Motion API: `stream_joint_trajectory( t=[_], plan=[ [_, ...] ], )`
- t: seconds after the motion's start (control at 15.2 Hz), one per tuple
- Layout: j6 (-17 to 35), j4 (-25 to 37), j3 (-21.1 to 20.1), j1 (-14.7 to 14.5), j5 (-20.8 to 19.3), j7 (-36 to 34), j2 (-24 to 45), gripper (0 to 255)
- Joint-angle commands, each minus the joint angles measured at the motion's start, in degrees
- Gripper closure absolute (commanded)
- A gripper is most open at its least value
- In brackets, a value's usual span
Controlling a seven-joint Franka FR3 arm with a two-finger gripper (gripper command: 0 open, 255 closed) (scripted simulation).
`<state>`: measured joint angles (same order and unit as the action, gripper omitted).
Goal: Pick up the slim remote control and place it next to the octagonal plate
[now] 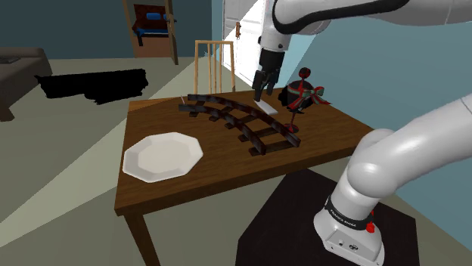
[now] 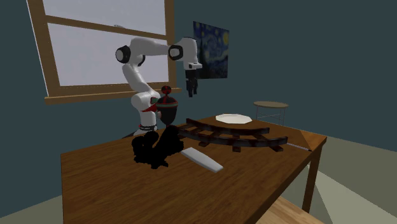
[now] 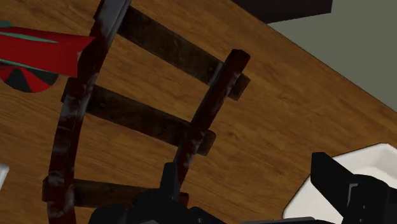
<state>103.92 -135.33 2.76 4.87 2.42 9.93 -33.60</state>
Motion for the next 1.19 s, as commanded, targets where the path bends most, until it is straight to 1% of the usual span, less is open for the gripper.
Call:
stream_joint_trajectory(
  t=[0.0, 0.59, 1.12],
  plan=[
    [1.8, 1.7, 1.0, 1.0, -0.6, 0.0, 3.7, 0],
    [9.2, 9.8, 5.7, 4.9, -1.7, -0.1, 19.9, 0],
    [12.7, 20.1, 9.6, 8.2, -0.4, 0.4, 34.6, 0]
  ],
)
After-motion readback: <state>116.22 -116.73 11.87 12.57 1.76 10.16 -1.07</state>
